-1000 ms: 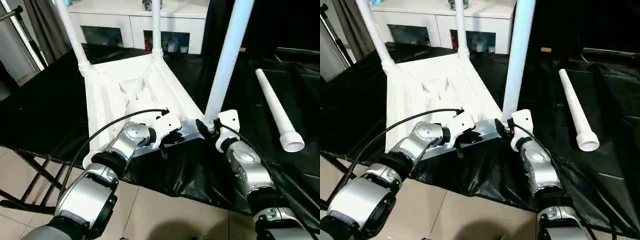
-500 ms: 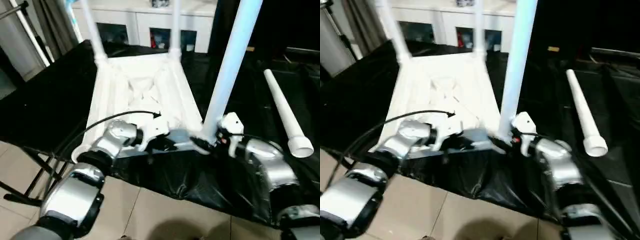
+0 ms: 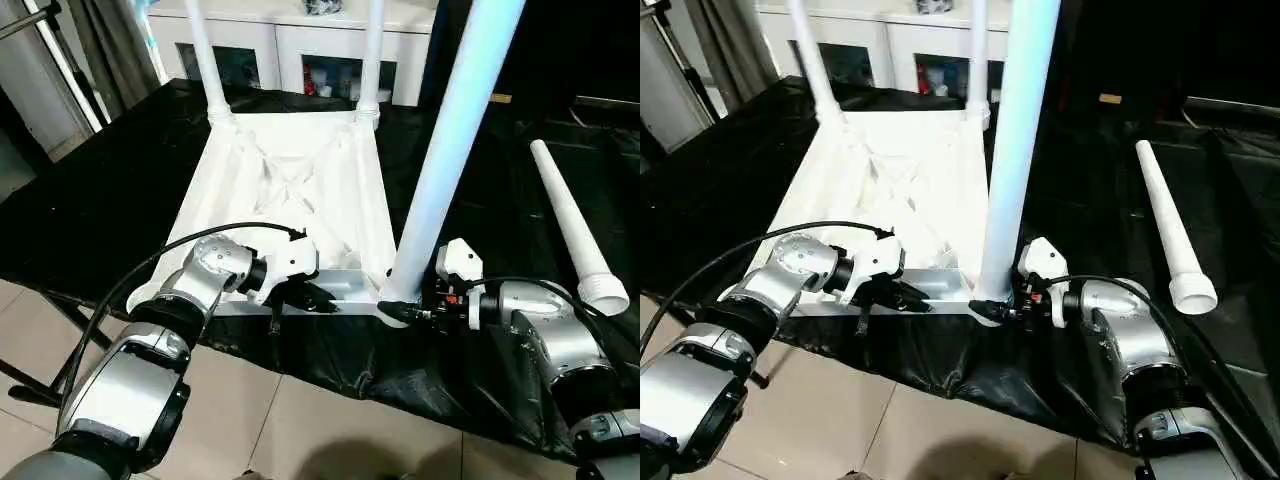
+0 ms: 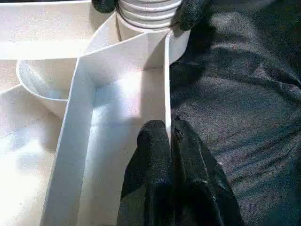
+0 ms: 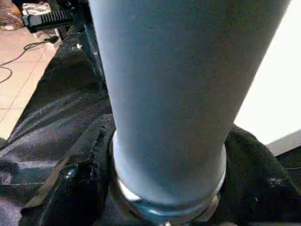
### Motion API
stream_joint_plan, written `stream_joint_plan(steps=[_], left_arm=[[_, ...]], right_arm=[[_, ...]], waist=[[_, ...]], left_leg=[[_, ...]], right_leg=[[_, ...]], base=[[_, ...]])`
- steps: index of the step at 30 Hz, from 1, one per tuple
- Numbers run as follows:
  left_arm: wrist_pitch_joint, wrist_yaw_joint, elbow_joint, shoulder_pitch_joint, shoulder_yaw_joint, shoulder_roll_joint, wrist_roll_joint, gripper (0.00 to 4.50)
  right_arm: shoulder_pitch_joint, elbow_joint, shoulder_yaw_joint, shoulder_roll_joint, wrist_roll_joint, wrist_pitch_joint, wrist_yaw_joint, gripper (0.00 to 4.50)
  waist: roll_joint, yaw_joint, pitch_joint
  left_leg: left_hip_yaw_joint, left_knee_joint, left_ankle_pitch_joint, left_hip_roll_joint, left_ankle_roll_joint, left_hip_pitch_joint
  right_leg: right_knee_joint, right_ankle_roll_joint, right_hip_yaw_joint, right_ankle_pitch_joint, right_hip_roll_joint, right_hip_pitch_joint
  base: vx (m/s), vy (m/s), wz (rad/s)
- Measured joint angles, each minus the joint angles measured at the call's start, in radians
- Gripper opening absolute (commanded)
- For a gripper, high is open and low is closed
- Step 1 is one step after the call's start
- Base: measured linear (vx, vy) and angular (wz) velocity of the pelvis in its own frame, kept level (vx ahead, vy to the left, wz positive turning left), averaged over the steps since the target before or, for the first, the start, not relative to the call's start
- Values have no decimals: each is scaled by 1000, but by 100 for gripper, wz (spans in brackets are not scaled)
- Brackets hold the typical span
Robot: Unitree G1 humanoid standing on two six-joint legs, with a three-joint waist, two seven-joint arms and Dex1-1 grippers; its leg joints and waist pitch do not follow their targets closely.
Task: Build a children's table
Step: Rotate leg to tighten
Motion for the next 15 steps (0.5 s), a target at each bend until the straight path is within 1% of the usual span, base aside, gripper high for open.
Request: stream_joint_plan(steps=[1, 2, 3, 4, 6, 8, 11, 15], left_arm=[[0, 0, 0, 0, 0, 0, 0, 0], [0, -1, 0, 0, 0, 0, 0, 0], [0, 5, 0, 0, 0, -1, 1, 0], [1, 20, 1, 0, 0, -5, 2, 0], [12, 85, 4, -2, 1, -23, 13, 0], [46, 206, 14, -17, 1, -56, 40, 0], [89, 306, 24, -25, 5, -113, 45, 0], [126, 396, 24, -25, 9, -159, 45, 0]], right_arm=[[0, 0, 0, 0, 0, 0, 0, 322], [0, 0, 0, 0, 0, 1, 1, 305], [3, -5, -3, 5, 0, 3, -10, 305], [17, -19, -11, 15, 1, 8, -38, 294], [40, -27, -41, 57, -3, 10, -147, 280], [30, 8, -80, 111, -26, 11, -321, 273], [17, 43, -119, 147, -41, 6, -487, 272], [-5, 78, -128, 194, -70, -13, -658, 271]], waist=[[0, 0, 0], [0, 0, 0], [0, 0, 0], [0, 2, 0], [0, -1, 0], [0, -9, 0], [0, -19, 0], [0, -31, 0]], left_leg=[[0, 0, 0, 0, 0, 0], [0, 0, 0, 0, 0, 0], [0, 0, 0, 0, 0, 0], [0, 0, 0, 0, 0, 0], [0, 0, 0, 0, 0, 1], [0, 1, -3, -1, -5, 2], [1, 1, -3, -1, -5, 4], [0, 0, -3, -1, -6, 4]], right_leg=[[0, 0, 0, 0, 0, 0], [0, 0, 0, 0, 0, 0], [0, 0, 0, 0, 0, 0], [0, 0, 0, 0, 0, 0], [0, 0, 1, 0, 0, 1], [1, -2, 1, 1, 0, 1], [0, -2, 2, 1, 0, 2], [0, 3, 1, -1, 0, 3]], base=[[0, 0, 0], [0, 0, 0], [0, 0, 0], [0, 0, 0], [0, 0, 0], [0, 0, 0], [0, 0, 0], [0, 0, 0]])
